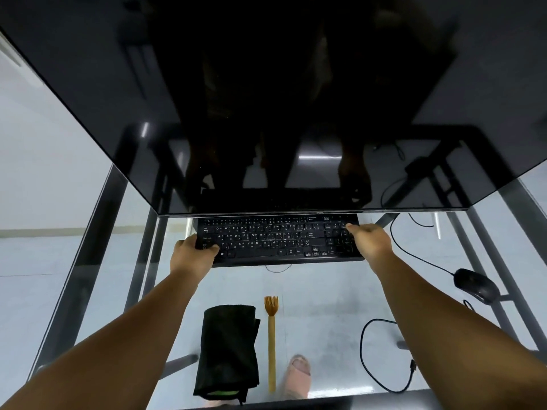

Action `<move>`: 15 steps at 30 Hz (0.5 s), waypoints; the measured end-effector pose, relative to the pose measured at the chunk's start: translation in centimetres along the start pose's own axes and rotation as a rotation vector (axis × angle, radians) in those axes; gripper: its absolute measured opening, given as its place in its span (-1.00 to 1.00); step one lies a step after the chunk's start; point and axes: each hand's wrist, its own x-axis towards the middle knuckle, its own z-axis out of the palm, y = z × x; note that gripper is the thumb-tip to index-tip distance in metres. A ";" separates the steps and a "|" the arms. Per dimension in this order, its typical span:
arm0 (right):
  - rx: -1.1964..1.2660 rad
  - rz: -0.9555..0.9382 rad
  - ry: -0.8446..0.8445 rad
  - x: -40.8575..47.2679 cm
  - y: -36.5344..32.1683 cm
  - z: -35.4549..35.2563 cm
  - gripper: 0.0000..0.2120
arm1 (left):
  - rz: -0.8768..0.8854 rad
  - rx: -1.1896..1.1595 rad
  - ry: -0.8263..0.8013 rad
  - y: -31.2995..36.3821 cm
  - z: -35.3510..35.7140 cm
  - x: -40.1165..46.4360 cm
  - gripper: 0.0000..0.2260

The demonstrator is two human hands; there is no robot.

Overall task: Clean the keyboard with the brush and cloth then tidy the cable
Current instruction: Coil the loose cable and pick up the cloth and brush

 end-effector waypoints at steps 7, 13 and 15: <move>-0.046 -0.025 -0.008 -0.5 0.2 0.0 -0.69 | 0.017 0.014 0.024 -0.2 0.6 -0.6 -0.63; -0.103 -0.157 0.061 -1.7 1.1 -1.0 -0.41 | 0.134 0.097 0.174 1.1 2.7 -3.6 -0.45; -0.141 -0.262 0.100 -1.8 2.1 -1.7 -0.41 | 0.219 0.110 0.142 1.6 4.1 -4.6 -0.44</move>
